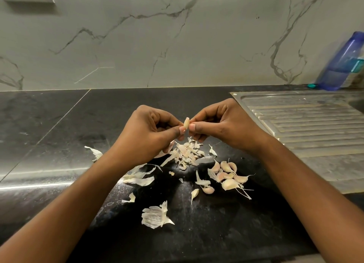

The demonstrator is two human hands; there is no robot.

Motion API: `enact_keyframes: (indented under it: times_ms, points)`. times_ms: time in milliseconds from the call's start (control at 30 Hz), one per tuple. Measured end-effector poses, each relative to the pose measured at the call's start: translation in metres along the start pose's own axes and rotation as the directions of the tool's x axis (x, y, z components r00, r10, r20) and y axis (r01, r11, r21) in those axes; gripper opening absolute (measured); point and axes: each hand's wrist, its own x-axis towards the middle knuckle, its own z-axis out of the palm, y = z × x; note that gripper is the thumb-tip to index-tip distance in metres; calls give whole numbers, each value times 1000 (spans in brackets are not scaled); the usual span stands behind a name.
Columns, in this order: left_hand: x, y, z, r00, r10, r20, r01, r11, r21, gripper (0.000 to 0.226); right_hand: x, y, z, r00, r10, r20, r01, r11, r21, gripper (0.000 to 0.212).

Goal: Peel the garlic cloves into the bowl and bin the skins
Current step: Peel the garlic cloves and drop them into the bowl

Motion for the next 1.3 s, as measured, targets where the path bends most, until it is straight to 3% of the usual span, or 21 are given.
enact_keyframes:
  times_ms: [567, 900, 1300]
  points:
    - [0, 1, -3, 999, 39, 37, -38, 999, -29, 11, 0, -3, 2, 999, 33, -18, -30, 990, 138, 13]
    - [0, 3, -2, 997, 38, 65, -33, 996, -77, 13, -1, -3, 4, 999, 1, -41, 4, 993, 116, 10]
    - [1, 3, -3, 995, 36, 93, -27, 996, -90, 14, -1, -7, -1, 999, 51, 16, -53, 982, 179, 11]
